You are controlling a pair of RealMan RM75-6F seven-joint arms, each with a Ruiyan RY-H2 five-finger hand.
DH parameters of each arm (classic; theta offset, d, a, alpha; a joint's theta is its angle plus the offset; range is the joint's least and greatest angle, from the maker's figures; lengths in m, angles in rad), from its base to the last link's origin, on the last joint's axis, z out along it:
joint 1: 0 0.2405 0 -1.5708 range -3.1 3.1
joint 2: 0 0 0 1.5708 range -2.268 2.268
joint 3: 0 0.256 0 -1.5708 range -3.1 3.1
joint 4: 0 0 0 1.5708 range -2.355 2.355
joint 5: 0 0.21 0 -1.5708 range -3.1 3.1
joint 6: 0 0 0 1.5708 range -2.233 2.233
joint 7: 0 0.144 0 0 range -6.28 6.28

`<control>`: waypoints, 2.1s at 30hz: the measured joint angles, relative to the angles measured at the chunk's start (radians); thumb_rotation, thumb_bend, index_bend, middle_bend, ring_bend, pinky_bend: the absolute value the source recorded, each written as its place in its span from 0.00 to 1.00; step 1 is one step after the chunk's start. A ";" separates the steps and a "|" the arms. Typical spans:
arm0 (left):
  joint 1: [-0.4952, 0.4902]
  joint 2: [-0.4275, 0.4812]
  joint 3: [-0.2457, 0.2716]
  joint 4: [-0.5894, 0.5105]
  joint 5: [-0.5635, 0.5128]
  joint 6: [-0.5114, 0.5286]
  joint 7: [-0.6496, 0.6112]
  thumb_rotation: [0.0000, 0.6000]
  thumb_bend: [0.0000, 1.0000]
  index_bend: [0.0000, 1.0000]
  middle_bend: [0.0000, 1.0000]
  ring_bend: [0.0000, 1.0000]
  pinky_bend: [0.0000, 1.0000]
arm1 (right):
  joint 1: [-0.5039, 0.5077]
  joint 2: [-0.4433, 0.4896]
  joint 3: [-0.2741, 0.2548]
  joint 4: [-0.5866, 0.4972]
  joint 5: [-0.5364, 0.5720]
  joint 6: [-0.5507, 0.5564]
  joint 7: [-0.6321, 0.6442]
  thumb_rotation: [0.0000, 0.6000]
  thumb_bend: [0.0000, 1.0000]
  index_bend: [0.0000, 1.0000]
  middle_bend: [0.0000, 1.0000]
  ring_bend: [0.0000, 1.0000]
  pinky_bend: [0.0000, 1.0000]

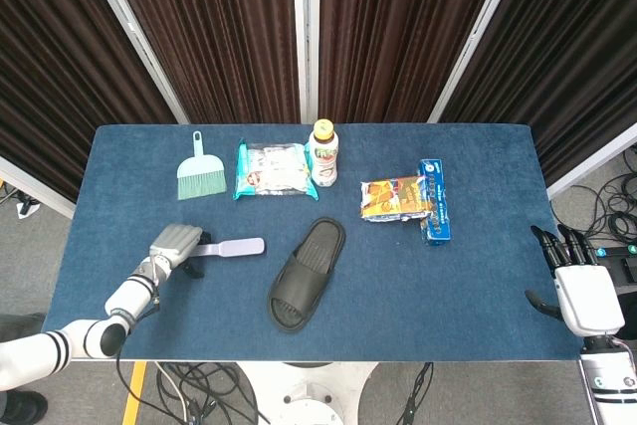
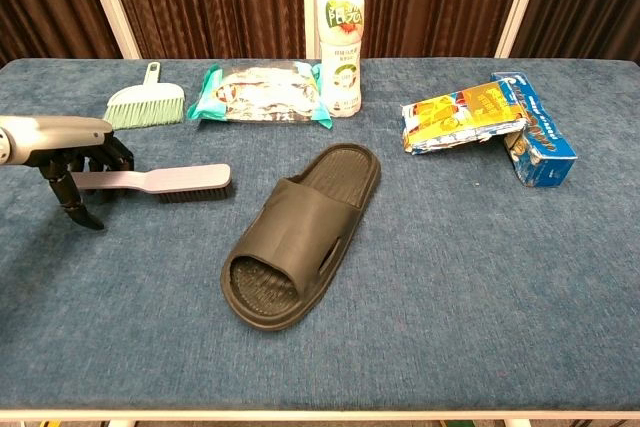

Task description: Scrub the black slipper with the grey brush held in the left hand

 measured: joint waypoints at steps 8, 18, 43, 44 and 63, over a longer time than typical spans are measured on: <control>-0.012 0.010 0.005 -0.012 0.009 -0.050 -0.062 1.00 0.34 0.71 0.73 0.62 0.62 | -0.008 -0.006 -0.003 0.015 0.005 0.006 0.019 1.00 0.07 0.04 0.17 0.03 0.08; 0.006 -0.006 -0.017 -0.008 0.056 -0.021 -0.171 1.00 0.64 0.93 0.97 0.85 0.84 | -0.014 -0.010 -0.006 0.028 0.008 0.010 0.040 1.00 0.08 0.04 0.18 0.03 0.08; 0.218 -0.142 0.082 0.275 0.882 0.820 -1.015 1.00 0.62 1.00 1.00 1.00 1.00 | 0.341 -0.014 0.034 -0.115 -0.079 -0.459 -0.067 1.00 0.09 0.04 0.17 0.03 0.08; 0.221 -0.147 0.091 0.286 0.888 0.826 -1.011 1.00 0.62 1.00 1.00 1.00 1.00 | 0.369 -0.026 0.041 -0.115 -0.069 -0.497 -0.075 1.00 0.09 0.04 0.15 0.02 0.08; 0.186 -0.233 0.189 0.370 0.961 0.803 -0.820 1.00 0.61 1.00 1.00 1.00 1.00 | 0.919 -0.442 0.110 0.276 0.353 -0.997 -0.418 1.00 0.03 0.00 0.00 0.00 0.00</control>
